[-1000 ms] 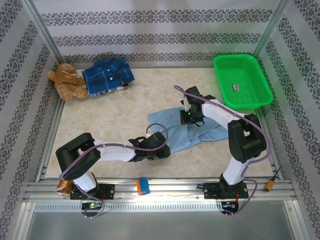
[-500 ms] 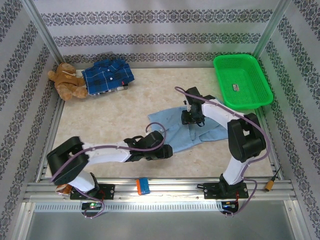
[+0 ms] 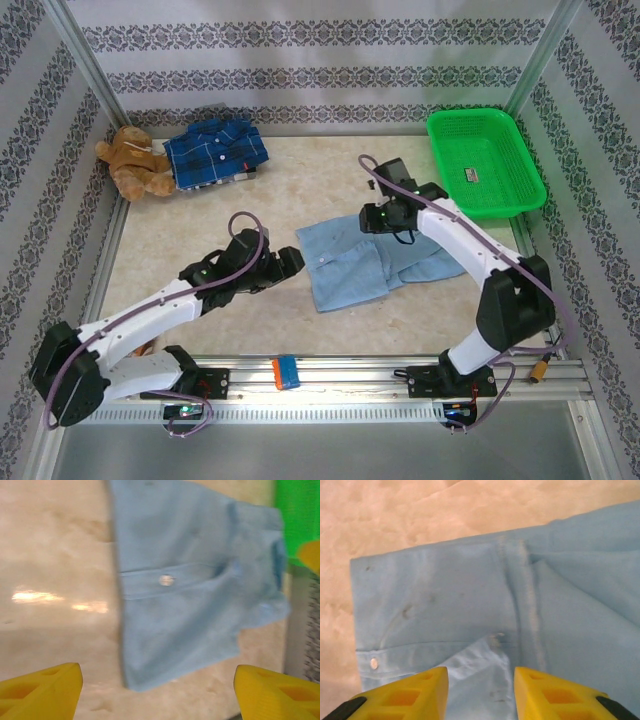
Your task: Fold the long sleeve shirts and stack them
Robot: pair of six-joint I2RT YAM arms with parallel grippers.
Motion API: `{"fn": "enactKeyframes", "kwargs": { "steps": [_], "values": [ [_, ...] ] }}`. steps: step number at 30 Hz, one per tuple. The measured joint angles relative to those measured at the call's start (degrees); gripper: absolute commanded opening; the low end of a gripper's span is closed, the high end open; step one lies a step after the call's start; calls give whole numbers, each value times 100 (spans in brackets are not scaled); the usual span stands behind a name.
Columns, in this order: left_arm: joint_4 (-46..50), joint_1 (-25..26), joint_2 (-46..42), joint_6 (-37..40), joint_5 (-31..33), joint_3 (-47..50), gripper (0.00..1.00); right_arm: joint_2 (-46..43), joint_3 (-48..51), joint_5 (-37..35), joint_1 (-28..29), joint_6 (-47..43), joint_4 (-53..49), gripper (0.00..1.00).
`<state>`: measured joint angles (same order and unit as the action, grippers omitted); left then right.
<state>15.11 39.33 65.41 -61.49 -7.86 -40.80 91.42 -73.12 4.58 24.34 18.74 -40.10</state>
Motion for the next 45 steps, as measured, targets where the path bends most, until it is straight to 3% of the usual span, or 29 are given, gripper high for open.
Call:
{"fn": "enactKeyframes", "kwargs": {
  "steps": [5,14,29,35,45],
  "values": [
    [-540,-116,835,-11,-267,157,73,728,-33,129,216,17,0,28],
    [-2085,-114,2140,-249,-479,192,67,1460,-2,33,31,13,59,25],
    [-2931,-107,3042,-634,-385,-63,59,1657,243,94,-168,20,398,22],
    [-3130,-105,3283,-702,-393,-286,47,1692,243,133,-175,44,433,22],
    [-3141,-105,3359,-780,-393,-332,9,1703,243,216,-205,66,439,22]
  ]
}}
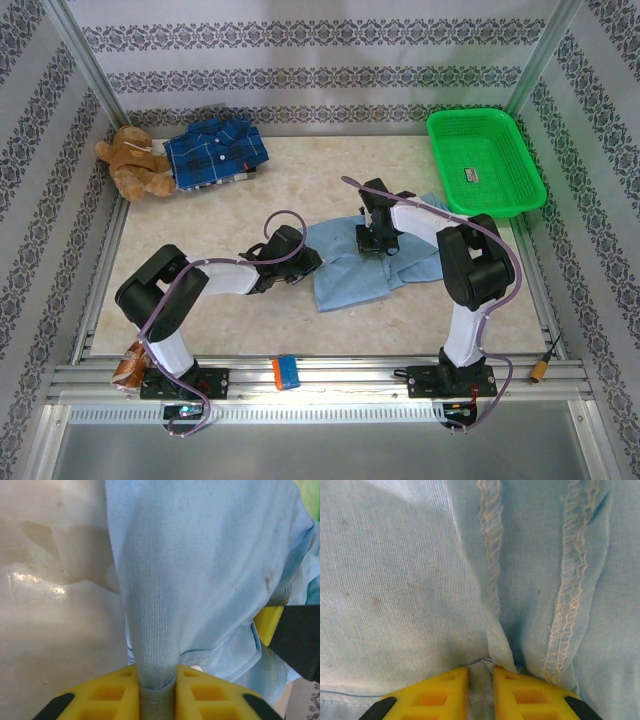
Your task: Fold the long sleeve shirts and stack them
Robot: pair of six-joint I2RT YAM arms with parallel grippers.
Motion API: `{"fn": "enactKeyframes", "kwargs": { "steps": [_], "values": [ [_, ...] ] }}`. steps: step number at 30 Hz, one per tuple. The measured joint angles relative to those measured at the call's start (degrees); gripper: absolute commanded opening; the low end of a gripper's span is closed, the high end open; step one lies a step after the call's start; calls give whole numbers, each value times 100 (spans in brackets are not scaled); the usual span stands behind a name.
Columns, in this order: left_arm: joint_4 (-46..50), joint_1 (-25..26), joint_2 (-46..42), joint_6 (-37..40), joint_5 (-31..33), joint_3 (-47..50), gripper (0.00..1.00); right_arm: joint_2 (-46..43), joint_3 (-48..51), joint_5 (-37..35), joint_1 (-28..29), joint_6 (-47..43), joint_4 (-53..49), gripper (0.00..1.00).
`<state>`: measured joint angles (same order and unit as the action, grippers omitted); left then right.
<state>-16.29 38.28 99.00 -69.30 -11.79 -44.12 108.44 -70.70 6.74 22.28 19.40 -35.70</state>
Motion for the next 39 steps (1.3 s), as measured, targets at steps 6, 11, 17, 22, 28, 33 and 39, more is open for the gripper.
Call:
{"fn": "enactKeyframes", "kwargs": {
  "steps": [6,11,17,22,28,33,39],
  "values": [
    [514,-26,-186,247,24,-66,0,-61,81,184,-7,133,83,30],
    [1873,-212,-848,892,203,-337,0,-557,299,363,-4,372,63,33],
    [3569,-431,-1626,1897,592,-938,0,-1340,350,612,37,761,98,17],
    [4533,-540,-1773,2540,767,-1366,0,-1226,350,863,369,1123,295,2],
    [5381,-691,-1773,3080,892,-1733,0,-483,376,1141,916,1755,850,0],
    [5810,-782,-1773,3418,935,-2090,0,125,291,1266,1309,2277,1290,0],
    [6358,-999,-1773,3877,986,-2575,0,540,-33,1381,1749,3062,1862,0]
  ]
}}
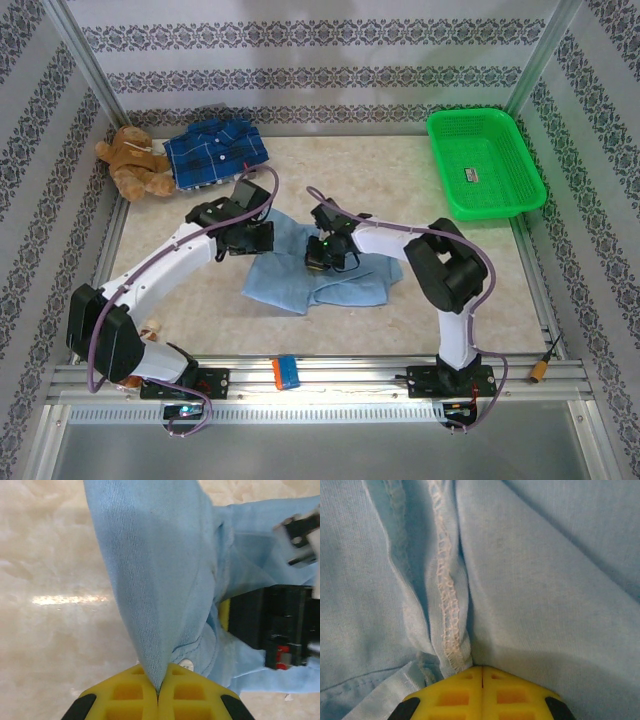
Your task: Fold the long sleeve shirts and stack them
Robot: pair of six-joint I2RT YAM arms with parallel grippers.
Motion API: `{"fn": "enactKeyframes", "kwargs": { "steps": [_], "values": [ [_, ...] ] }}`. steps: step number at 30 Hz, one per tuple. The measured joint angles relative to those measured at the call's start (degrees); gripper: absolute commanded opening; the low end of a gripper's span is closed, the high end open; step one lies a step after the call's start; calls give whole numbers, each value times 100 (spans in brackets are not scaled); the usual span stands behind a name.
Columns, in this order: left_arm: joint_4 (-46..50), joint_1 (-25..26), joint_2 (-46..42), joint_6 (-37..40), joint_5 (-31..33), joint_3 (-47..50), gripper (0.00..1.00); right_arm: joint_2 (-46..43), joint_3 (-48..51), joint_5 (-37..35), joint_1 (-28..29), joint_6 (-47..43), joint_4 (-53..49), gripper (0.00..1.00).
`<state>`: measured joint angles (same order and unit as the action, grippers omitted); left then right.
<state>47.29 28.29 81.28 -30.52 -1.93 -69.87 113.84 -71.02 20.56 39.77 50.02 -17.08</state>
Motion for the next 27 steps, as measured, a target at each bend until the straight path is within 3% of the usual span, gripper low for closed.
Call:
{"fn": "enactKeyframes", "kwargs": {
  "steps": [10,14,19,27],
  "values": [
    [1043,-219,369,984,219,-1335,0,695,-533,157,623,1759,1257,4],
    [1141,-219,629,1204,247,-1541,0,664,-597,234,551,1897,1202,20],
    [1213,-210,732,1353,295,-1545,0,-254,114,319,-4,1604,820,34],
    [1333,81,992,1427,446,-1775,0,-1954,667,85,-1233,391,-396,40]
  ]
}}
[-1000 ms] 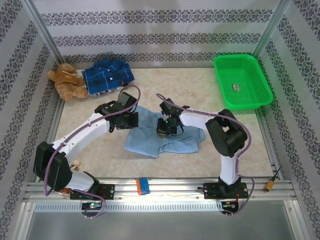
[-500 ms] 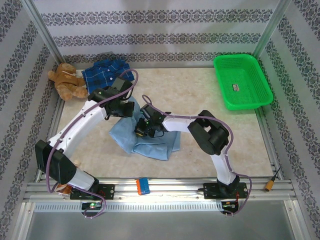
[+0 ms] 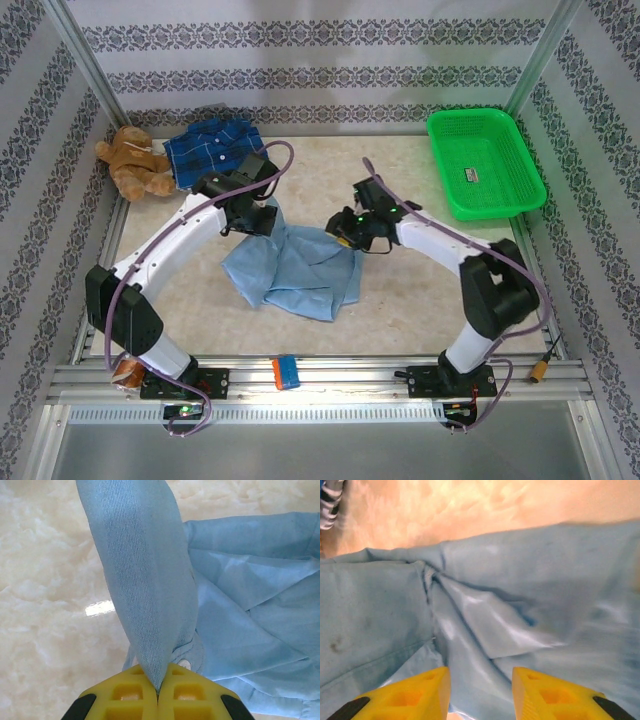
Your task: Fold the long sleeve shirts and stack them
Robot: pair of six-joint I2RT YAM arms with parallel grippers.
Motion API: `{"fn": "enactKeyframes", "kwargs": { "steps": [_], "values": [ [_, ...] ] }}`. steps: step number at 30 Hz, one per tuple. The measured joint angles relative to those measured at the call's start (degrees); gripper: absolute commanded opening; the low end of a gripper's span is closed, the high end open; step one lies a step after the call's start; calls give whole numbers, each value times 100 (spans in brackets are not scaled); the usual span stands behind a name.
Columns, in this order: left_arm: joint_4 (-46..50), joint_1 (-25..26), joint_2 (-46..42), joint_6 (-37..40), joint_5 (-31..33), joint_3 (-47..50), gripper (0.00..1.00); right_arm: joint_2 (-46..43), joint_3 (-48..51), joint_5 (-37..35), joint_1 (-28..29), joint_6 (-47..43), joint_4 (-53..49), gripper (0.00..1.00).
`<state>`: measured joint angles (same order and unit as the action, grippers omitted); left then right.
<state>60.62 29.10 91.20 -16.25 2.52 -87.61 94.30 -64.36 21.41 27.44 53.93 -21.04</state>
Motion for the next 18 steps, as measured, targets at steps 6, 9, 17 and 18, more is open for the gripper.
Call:
{"fn": "enactKeyframes", "kwargs": {
  "steps": [6,9,17,18],
  "values": [
    [57,636,363,-70,205,-179,0,-262,417,-778,-457,-938,-957,39],
    [70,940,542,-186,282,-201,0,-181,789,-949,-588,-1161,-1088,38],
    [330,1519,1012,-503,531,-614,0,103,1252,-1019,-542,-1259,-872,35],
    [356,1576,1075,-533,540,-678,0,103,1261,-1023,-544,-1259,-868,35]
  ]
}}
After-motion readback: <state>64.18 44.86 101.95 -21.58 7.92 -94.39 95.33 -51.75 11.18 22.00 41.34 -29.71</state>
